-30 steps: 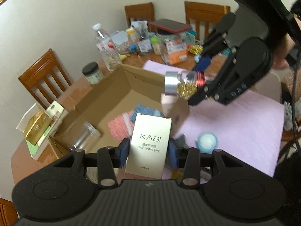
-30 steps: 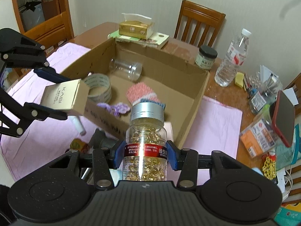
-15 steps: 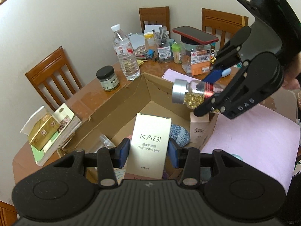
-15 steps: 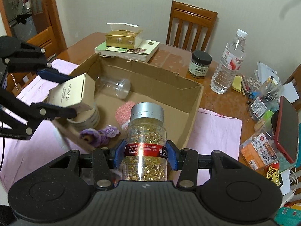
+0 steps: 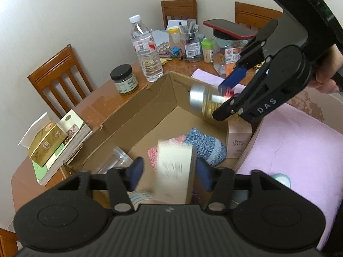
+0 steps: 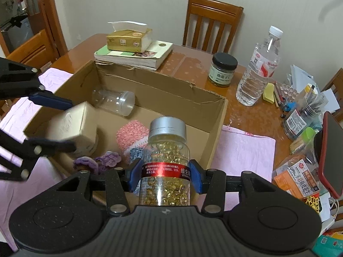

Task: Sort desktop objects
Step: 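Lower KASI box and capsule bottle into the cardboard box and open both tools, then move the left tool to the toy car while the right tool reaches the blue round container, then grasp the red toy car with the left tool while the right tool grasps the blue container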

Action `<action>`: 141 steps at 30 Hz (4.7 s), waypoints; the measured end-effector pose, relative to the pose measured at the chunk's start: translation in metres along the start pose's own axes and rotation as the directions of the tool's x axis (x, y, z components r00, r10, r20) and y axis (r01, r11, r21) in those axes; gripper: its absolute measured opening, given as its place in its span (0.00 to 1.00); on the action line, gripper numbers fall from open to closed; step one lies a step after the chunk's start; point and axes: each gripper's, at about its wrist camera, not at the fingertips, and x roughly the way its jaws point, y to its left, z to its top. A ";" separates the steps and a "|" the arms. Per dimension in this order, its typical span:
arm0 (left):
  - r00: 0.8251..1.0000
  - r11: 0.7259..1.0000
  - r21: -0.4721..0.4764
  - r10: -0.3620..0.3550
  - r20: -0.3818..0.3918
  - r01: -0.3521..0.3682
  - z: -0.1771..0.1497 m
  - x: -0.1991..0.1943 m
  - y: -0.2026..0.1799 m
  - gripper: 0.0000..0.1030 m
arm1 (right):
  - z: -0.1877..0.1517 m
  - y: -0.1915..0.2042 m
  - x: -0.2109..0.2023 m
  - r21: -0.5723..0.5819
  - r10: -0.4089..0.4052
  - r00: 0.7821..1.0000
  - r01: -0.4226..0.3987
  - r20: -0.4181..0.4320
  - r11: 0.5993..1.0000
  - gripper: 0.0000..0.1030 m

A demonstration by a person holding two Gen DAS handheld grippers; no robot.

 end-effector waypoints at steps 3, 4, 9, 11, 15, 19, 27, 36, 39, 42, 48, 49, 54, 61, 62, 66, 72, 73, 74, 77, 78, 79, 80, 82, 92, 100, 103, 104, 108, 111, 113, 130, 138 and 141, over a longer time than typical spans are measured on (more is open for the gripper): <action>1.000 1.000 -0.009 0.002 0.001 -0.002 -0.003 0.000 0.000 0.68 | 0.001 -0.002 -0.001 0.016 -0.009 1.000 0.009 0.015 1.000 0.61; 1.000 1.000 -0.012 -0.001 -0.004 0.001 -0.003 0.001 0.001 0.68 | 0.001 -0.003 -0.002 0.019 -0.010 1.000 0.009 0.019 1.000 0.61; 1.000 0.999 -0.028 -0.018 -0.010 0.017 -0.008 -0.002 -0.001 0.77 | -0.004 -0.005 -0.005 0.027 -0.018 1.000 0.017 0.018 0.999 0.65; 1.000 0.999 -0.028 -0.022 -0.004 0.022 -0.009 -0.005 -0.003 0.80 | -0.007 -0.005 -0.007 0.029 -0.026 0.999 0.026 0.019 0.999 0.69; 1.000 0.999 -0.026 -0.028 0.003 0.028 -0.011 -0.011 -0.009 0.84 | -0.014 -0.005 -0.011 0.038 -0.036 0.999 0.035 0.019 0.999 0.75; 1.000 0.999 -0.021 -0.028 0.007 0.028 -0.014 -0.017 -0.017 0.86 | -0.019 -0.002 -0.018 0.050 -0.038 0.999 0.036 0.029 0.998 0.84; 0.999 0.999 -0.017 -0.034 0.019 0.035 -0.025 -0.034 -0.033 0.87 | -0.035 0.009 -0.034 0.061 -0.038 0.998 0.035 0.047 0.997 0.96; 0.998 0.998 -0.011 -0.065 0.000 0.065 -0.045 -0.046 -0.049 0.88 | -0.054 0.022 -0.047 0.064 -0.031 0.999 0.028 0.044 0.998 0.97; 0.997 0.997 0.001 -0.080 -0.010 0.080 -0.051 -0.047 -0.055 0.88 | -0.061 0.025 -0.049 0.064 -0.024 0.999 0.021 0.042 0.998 0.97; 0.996 0.996 0.010 -0.088 -0.023 0.088 -0.056 -0.046 -0.059 0.88 | -0.067 0.028 -0.049 0.058 -0.019 0.999 0.017 0.034 0.998 0.98; 0.992 0.993 0.009 -0.121 -0.045 0.121 -0.066 -0.041 -0.066 0.87 | -0.078 0.032 -0.047 0.061 -0.005 1.000 0.004 0.010 0.998 0.98; 0.991 0.992 0.010 -0.124 -0.049 0.125 -0.068 -0.039 -0.067 0.87 | -0.080 0.033 -0.046 0.060 0.001 1.000 -0.002 0.007 0.998 0.98; 0.988 0.990 0.028 -0.134 -0.072 0.136 -0.076 -0.031 -0.074 0.87 | -0.092 0.040 -0.039 0.042 0.030 0.999 -0.029 -0.020 0.999 0.98; 0.988 0.992 0.016 -0.125 -0.086 0.127 -0.085 -0.021 -0.073 0.87 | -0.109 0.049 -0.029 0.004 0.040 0.997 -0.040 -0.060 0.999 0.98; 0.988 0.992 0.017 -0.125 -0.093 0.127 -0.087 -0.018 -0.074 0.87 | -0.112 0.050 -0.028 -0.008 0.040 0.997 -0.040 -0.067 0.999 0.98; 0.987 0.991 0.037 -0.122 -0.109 0.127 -0.091 -0.012 -0.077 0.85 | -0.120 0.053 -0.023 -0.044 0.046 0.995 -0.050 -0.090 0.998 0.97; 0.984 0.990 0.053 -0.123 -0.128 0.131 -0.096 -0.003 -0.078 0.79 | -0.130 0.056 -0.015 -0.095 0.060 0.991 -0.072 -0.118 0.993 0.97; 0.983 0.989 0.057 -0.125 -0.134 0.133 -0.097 -0.001 -0.079 0.78 | -0.131 0.057 -0.013 -0.103 0.062 0.991 -0.075 -0.122 0.992 0.97; 0.982 0.989 0.058 -0.126 -0.138 0.135 -0.097 0.001 -0.079 0.77 | -0.132 0.057 -0.012 -0.116 0.060 0.991 -0.074 -0.121 0.990 0.97; 0.981 0.988 0.060 -0.130 -0.143 0.140 -0.099 0.006 -0.080 0.75 | -0.134 0.060 -0.008 -0.171 0.054 0.990 -0.076 -0.130 0.982 0.93; 0.981 0.988 0.061 -0.131 -0.146 0.141 -0.099 0.007 -0.081 0.73 | -0.135 0.061 -0.007 -0.192 0.051 0.990 -0.075 -0.129 0.979 0.92; 0.980 0.988 0.062 -0.133 -0.149 0.144 -0.099 0.008 -0.081 0.72 | -0.136 0.063 -0.006 -0.218 0.051 0.990 -0.079 -0.130 0.973 0.89; 0.979 0.987 0.063 -0.136 -0.151 0.146 -0.099 0.010 -0.082 0.70 | -0.137 0.064 -0.005 -0.240 0.052 0.990 -0.083 -0.130 0.967 0.87; 0.978 0.987 0.060 -0.141 -0.155 0.152 -0.100 0.013 -0.082 0.69 | -0.139 0.067 -0.002 -0.284 0.052 0.990 -0.088 -0.133 0.955 0.84; 0.968 0.979 0.057 -0.182 -0.171 0.194 -0.099 0.025 -0.080 0.59 | -0.141 0.079 0.008 -0.480 0.080 0.987 -0.138 -0.140 0.866 0.68; 0.960 0.971 0.066 -0.216 -0.178 0.230 -0.096 0.031 -0.080 0.56 | -0.138 0.079 0.013 -0.560 0.130 0.980 -0.194 -0.152 0.805 0.60; 0.956 0.968 0.060 -0.229 -0.183 0.243 -0.096 0.033 -0.080 0.55 | -0.136 0.077 0.015 -0.566 0.143 0.977 -0.207 -0.156 0.798 0.59; 0.955 0.967 0.061 -0.233 -0.183 0.248 -0.096 0.034 -0.080 0.55 | -0.135 0.076 0.016 -0.564 0.148 0.977 -0.211 -0.157 0.799 0.58; 0.953 0.966 0.055 -0.239 -0.185 0.253 -0.095 0.034 -0.081 0.49 | -0.134 0.073 0.017 -0.554 0.175 0.971 -0.238 -0.166 0.798 0.50; 0.951 0.966 0.039 -0.244 -0.188 0.256 -0.095 0.034 -0.080 0.49 | -0.133 0.072 0.017 -0.555 0.182 0.969 -0.246 -0.168 0.795 0.49; 0.952 0.966 0.038 -0.243 -0.184 0.254 -0.096 0.033 -0.079 0.49 | -0.133 0.071 0.016 -0.553 0.188 0.967 -0.252 -0.170 0.794 0.49; 0.968 0.975 0.035 -0.216 -0.125 0.221 -0.083 0.001 -0.077 0.48 | -0.128 0.073 -0.011 -0.548 0.174 0.978 -0.208 -0.113 0.810 0.48; 0.972 0.978 0.034 -0.201 -0.120 0.206 -0.072 -0.018 -0.076 0.48 | -0.118 0.076 -0.026 -0.550 0.173 0.982 -0.186 -0.077 0.814 0.49; 0.975 0.980 0.027 -0.194 -0.108 0.198 -0.066 -0.025 -0.074 0.48 | -0.111 0.076 -0.031 -0.539 0.178 0.982 -0.184 -0.064 0.822 0.48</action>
